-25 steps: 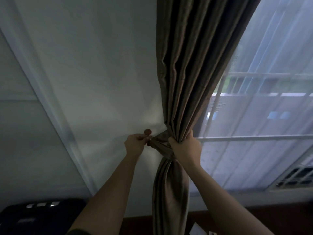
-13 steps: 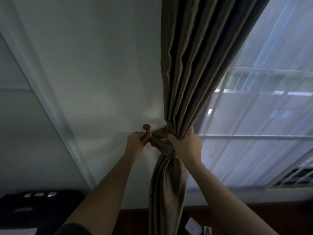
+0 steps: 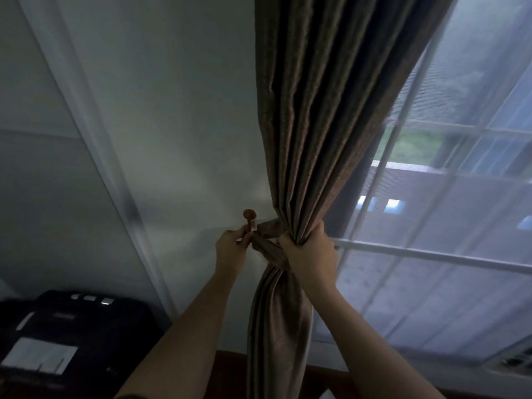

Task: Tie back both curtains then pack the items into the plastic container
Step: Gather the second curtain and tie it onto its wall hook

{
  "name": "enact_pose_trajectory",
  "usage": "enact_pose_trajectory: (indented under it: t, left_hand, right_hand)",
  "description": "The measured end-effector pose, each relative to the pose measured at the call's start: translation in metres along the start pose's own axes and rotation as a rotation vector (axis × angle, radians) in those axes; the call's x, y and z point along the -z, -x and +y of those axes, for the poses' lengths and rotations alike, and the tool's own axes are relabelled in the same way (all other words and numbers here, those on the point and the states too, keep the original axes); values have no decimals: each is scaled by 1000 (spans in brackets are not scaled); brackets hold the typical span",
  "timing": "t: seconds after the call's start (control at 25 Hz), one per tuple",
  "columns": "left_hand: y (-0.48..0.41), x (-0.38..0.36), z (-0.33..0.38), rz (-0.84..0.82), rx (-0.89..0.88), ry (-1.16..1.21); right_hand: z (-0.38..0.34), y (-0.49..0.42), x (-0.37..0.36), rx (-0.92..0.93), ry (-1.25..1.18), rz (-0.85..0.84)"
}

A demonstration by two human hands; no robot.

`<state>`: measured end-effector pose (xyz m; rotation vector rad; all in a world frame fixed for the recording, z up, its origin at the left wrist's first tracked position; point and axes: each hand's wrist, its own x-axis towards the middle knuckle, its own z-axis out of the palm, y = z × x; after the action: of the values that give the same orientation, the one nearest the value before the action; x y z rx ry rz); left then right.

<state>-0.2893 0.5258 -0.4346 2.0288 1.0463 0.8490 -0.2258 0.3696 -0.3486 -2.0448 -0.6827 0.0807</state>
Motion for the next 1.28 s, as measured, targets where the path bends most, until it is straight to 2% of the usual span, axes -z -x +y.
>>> enact_pose_trajectory:
  t: [0.12,0.32,0.48,0.64,0.76,0.84,0.88,0.96,1.04,1.16,1.28]
  left_hand:
    - [2,-7,-2,81,-38,-32]
    - [9,-18,-13,247,-232,106]
    - [8,-28,-29,189,-200,199]
    - [5,-29,-31,76,-173,185]
    - [19,-16,-26,3,35,301]
    - [38,-8,-27,-144,134,417]
    - [45,-5,-26,-316,126,423]
    - [49,-2,-19,-655,47,345]
    - [43,0,-6,-762,-43,246]
    - [53,-9,5,-598,-177,66]
    - [85,-22,4,-341,-172,-35]
  right_hand:
    - [0,0,-1,-3,-6,-3]
    - [0,1,-5,-3,-13,63]
    - [-1,3,-13,-7,5,122]
    - [3,-4,-17,11,-52,149]
    - [39,19,-18,45,-226,32]
    - [70,42,-17,-29,-101,-72]
    - [80,48,-17,-63,1,-121]
    - [89,47,-18,-64,123,-188]
    - [85,36,-21,17,133,-193]
    - [87,16,-24,37,169,-242]
    - [89,7,-14,50,198,-444]
